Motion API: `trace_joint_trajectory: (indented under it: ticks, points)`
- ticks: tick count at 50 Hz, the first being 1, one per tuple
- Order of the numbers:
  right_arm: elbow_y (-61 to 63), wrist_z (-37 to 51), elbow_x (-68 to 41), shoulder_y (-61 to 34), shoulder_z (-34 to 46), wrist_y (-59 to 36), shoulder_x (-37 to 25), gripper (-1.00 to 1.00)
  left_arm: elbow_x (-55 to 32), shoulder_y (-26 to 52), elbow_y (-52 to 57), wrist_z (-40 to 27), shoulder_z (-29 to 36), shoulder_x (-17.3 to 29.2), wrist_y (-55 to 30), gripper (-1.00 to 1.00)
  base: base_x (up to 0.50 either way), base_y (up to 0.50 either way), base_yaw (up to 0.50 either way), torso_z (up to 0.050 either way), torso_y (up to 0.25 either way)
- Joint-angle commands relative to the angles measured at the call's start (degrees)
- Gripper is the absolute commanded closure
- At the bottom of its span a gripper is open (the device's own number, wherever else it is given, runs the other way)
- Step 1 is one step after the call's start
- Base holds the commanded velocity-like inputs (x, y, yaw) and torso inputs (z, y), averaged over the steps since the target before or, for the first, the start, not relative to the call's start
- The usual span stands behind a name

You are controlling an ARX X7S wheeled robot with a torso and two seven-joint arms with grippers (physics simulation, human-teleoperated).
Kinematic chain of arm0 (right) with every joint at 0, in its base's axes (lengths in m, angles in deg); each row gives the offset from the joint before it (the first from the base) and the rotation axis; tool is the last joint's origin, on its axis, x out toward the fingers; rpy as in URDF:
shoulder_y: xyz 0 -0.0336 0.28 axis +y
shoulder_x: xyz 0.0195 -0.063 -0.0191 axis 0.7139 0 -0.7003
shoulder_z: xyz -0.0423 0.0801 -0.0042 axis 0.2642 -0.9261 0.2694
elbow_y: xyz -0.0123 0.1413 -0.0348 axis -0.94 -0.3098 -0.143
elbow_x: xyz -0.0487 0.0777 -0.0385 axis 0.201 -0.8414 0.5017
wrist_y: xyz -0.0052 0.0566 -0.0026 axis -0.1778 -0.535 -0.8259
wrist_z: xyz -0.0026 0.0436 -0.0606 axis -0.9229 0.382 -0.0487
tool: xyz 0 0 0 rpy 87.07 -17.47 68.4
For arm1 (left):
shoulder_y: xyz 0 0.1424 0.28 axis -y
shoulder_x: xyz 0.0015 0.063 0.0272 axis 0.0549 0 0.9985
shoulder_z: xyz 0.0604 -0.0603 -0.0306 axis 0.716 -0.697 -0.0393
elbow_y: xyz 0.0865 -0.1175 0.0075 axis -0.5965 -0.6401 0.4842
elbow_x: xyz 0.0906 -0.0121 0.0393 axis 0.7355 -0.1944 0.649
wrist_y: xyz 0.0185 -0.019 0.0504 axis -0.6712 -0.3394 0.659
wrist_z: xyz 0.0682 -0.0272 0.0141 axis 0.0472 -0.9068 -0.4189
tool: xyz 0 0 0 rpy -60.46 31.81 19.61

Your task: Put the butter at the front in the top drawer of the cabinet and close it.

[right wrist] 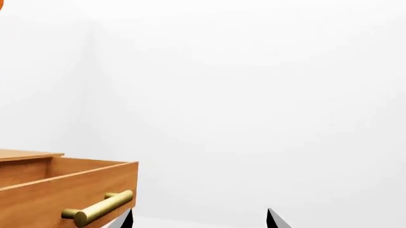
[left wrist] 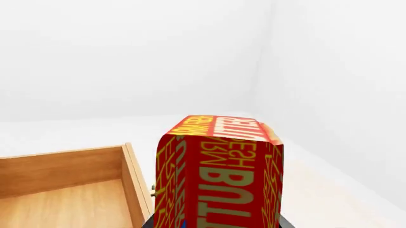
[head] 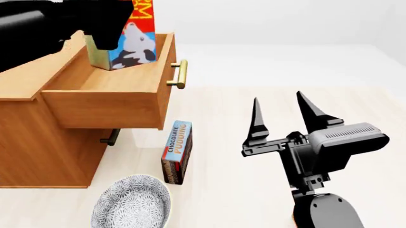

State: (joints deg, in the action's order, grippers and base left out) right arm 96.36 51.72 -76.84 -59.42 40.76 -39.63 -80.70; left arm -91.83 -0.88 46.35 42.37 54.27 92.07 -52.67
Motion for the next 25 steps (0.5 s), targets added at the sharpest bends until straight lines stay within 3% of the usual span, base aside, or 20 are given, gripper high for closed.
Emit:
trace_joint_trajectory:
  ticks: [1,17,25]
  points:
    - [-1.56,-0.04,0.14,-0.55,0.56,0.99,-0.18,-1.0,9.52,10.48,-13.53,1.48,6.23,-4.93,-4.61,1.0,0.0,0.0,0.0,0.0,0.0]
    - [-4.69,0.03,0.02,-0.79,0.42,2.61,-0.59,-1.0,33.41,22.77,-40.54,18.5,20.44,-15.3,-4.85,1.0,0.0,0.0,0.0,0.0,0.001]
    - [-5.85,0.06,-0.14,-0.66,0.34,3.28,-0.84,-1.0,46.49,29.37,-63.51,34.86,30.78,-26.1,0.54,1.0,0.0,0.0,0.0,0.001,0.001]
